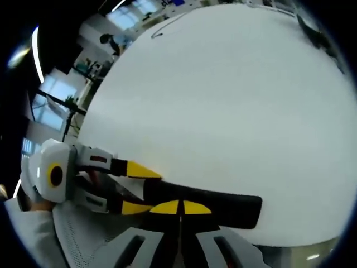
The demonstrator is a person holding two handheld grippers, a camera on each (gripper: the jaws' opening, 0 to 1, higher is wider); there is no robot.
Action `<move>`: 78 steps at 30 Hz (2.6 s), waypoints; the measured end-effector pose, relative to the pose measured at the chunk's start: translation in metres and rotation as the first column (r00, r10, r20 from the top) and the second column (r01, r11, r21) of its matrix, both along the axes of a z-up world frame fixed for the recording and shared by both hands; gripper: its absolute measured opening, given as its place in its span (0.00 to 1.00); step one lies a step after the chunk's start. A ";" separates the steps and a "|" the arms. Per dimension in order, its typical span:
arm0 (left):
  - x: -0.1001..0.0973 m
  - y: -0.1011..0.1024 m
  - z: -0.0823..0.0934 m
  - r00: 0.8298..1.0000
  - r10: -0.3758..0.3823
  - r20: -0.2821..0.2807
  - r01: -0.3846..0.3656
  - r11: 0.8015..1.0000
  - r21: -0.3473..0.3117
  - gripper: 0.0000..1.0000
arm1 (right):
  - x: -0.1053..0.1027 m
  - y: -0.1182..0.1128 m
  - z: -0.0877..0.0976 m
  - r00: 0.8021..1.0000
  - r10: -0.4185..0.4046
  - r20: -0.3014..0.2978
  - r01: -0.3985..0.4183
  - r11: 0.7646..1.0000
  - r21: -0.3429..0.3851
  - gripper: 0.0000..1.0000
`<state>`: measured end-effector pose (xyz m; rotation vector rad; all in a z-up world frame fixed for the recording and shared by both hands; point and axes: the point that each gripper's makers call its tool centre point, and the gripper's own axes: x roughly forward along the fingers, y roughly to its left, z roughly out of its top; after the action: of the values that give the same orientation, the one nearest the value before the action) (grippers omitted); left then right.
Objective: Press the specified remote control buttons in sequence, fully releasing each button before pressing the next.
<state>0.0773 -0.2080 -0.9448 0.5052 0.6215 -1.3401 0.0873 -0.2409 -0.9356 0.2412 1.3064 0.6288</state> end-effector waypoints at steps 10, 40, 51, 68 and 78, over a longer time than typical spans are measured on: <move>0.000 -0.001 0.000 1.000 -0.004 0.002 0.004 1.000 0.001 0.24 | -0.001 0.008 -0.002 0.998 0.060 0.020 -0.060 0.998 0.008 0.00; 0.002 -0.002 0.000 1.000 0.008 0.007 -0.008 1.000 0.009 0.24 | 0.002 0.008 -0.003 0.995 0.087 0.044 -0.086 0.996 -0.034 0.00; 0.004 -0.003 0.000 1.000 0.028 0.009 -0.028 1.000 -0.004 0.25 | 0.003 0.009 -0.002 0.993 0.101 0.054 -0.099 0.994 -0.043 0.00; 0.005 -0.006 0.001 1.000 0.023 0.012 -0.023 1.000 -0.012 0.25 | 0.022 0.007 0.033 0.979 0.027 0.202 -0.031 0.999 0.020 0.00; 0.005 -0.007 0.001 1.000 0.027 0.010 -0.027 0.999 -0.019 0.25 | 0.054 -0.046 0.097 0.836 -0.117 0.536 0.138 0.990 0.001 0.00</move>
<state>0.0826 -0.2152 -0.9437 0.4865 0.6040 -1.3159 0.1413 -0.2872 -0.8386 0.1057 0.7505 0.5064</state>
